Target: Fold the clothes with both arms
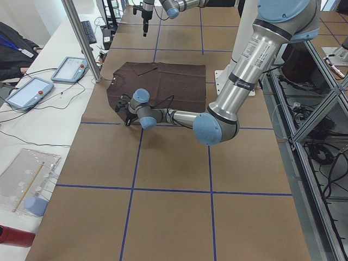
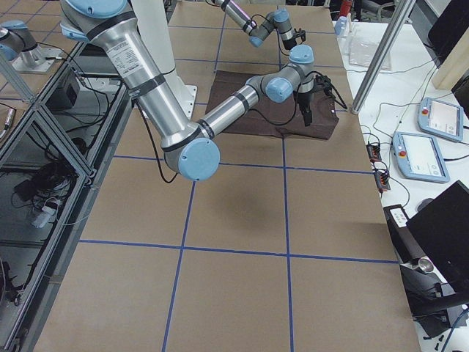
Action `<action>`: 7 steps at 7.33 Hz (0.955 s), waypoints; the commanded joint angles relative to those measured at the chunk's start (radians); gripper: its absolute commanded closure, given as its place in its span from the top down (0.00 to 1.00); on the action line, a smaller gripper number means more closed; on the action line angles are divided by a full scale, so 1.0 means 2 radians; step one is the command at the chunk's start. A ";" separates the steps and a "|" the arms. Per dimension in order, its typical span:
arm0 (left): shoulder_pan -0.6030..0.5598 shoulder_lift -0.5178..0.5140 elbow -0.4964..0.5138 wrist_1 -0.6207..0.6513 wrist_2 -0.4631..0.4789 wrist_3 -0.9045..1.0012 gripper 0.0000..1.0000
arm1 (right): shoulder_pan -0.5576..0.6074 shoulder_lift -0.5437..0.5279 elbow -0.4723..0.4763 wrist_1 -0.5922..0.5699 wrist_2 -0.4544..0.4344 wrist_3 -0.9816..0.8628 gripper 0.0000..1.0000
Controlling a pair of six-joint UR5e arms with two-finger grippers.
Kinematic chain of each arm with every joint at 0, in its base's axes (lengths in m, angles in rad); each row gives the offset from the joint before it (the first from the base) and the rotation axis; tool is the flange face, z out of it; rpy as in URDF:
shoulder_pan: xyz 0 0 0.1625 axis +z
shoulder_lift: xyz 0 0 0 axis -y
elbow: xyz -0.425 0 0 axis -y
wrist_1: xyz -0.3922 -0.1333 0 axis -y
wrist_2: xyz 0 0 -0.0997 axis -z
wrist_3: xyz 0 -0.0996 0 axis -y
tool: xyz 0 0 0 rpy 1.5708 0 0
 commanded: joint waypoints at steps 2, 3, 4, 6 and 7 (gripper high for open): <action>0.000 -0.002 -0.003 -0.001 0.000 -0.001 0.00 | 0.000 0.000 0.000 0.001 0.000 0.000 1.00; 0.001 -0.005 -0.012 0.006 -0.001 -0.003 0.00 | 0.000 0.000 0.000 0.001 0.000 0.000 1.00; 0.002 -0.006 -0.031 0.017 -0.001 -0.027 0.00 | 0.000 0.000 0.000 0.001 0.000 0.000 1.00; 0.021 -0.062 -0.055 0.118 -0.001 -0.086 0.00 | 0.000 0.000 0.000 0.001 0.000 0.001 1.00; 0.037 -0.090 -0.055 0.152 0.000 -0.109 0.00 | 0.000 0.000 0.000 0.001 0.000 0.000 1.00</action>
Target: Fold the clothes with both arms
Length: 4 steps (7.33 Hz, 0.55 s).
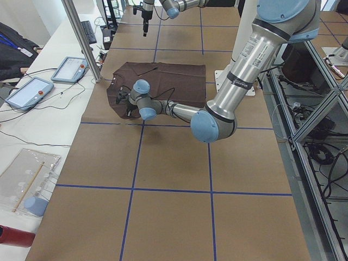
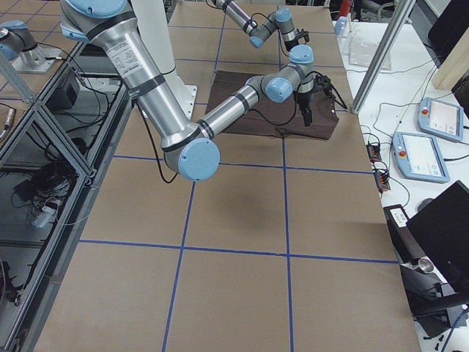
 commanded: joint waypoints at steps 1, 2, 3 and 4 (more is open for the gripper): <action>0.028 -0.056 -0.004 0.075 0.002 -0.048 0.00 | -0.001 0.000 -0.001 0.000 0.000 0.000 1.00; 0.038 -0.078 -0.002 0.101 0.002 -0.064 0.00 | -0.001 0.000 -0.001 0.000 0.000 0.000 1.00; 0.045 -0.092 0.014 0.106 0.010 -0.072 0.00 | -0.001 0.000 -0.002 0.000 0.000 0.000 1.00; 0.045 -0.092 0.015 0.106 0.016 -0.072 0.00 | -0.002 0.000 -0.004 0.001 0.000 0.000 1.00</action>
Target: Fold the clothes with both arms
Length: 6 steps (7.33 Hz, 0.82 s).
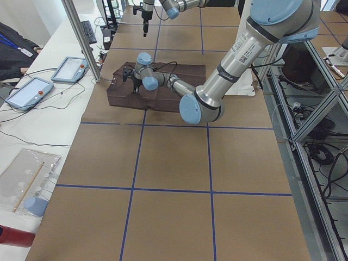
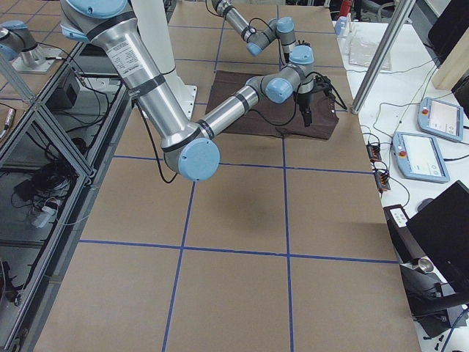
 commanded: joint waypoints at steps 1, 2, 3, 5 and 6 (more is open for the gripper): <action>0.005 -0.006 0.006 0.007 0.009 0.001 0.72 | -0.001 0.001 -0.002 0.001 0.000 0.000 1.00; 0.005 -0.002 0.001 0.008 0.007 0.022 1.00 | -0.001 0.001 0.000 0.001 0.000 0.001 1.00; 0.004 0.000 -0.008 0.009 0.006 0.040 1.00 | -0.004 0.002 0.002 0.002 0.001 0.008 1.00; 0.003 0.044 -0.075 0.015 -0.007 0.065 1.00 | -0.023 0.000 0.029 0.002 0.000 0.050 1.00; 0.002 0.075 -0.134 0.044 -0.023 0.082 1.00 | -0.049 -0.011 0.056 0.002 -0.011 0.101 1.00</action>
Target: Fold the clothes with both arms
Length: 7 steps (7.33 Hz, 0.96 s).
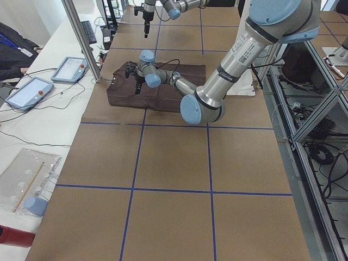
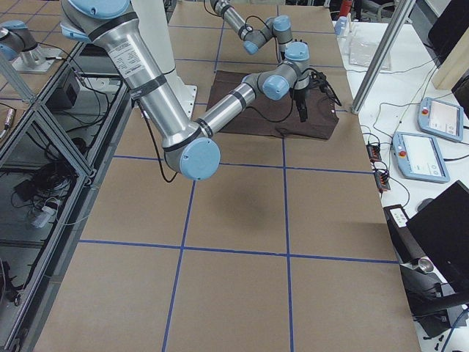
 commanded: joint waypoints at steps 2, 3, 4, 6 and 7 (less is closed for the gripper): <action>0.004 0.098 -0.174 0.041 -0.018 0.018 1.00 | -0.113 -0.041 0.126 -0.003 -0.087 0.191 1.00; 0.019 0.125 -0.210 0.040 -0.013 0.011 1.00 | -0.173 -0.069 0.171 -0.004 -0.140 0.261 1.00; 0.040 0.166 -0.250 0.039 -0.005 -0.004 1.00 | -0.232 -0.094 0.210 -0.005 -0.200 0.330 1.00; 0.101 0.234 -0.305 0.038 0.049 -0.049 1.00 | -0.316 -0.134 0.250 -0.034 -0.262 0.439 0.97; 0.116 0.262 -0.332 0.037 0.053 -0.052 1.00 | -0.355 -0.141 0.274 -0.075 -0.297 0.444 0.99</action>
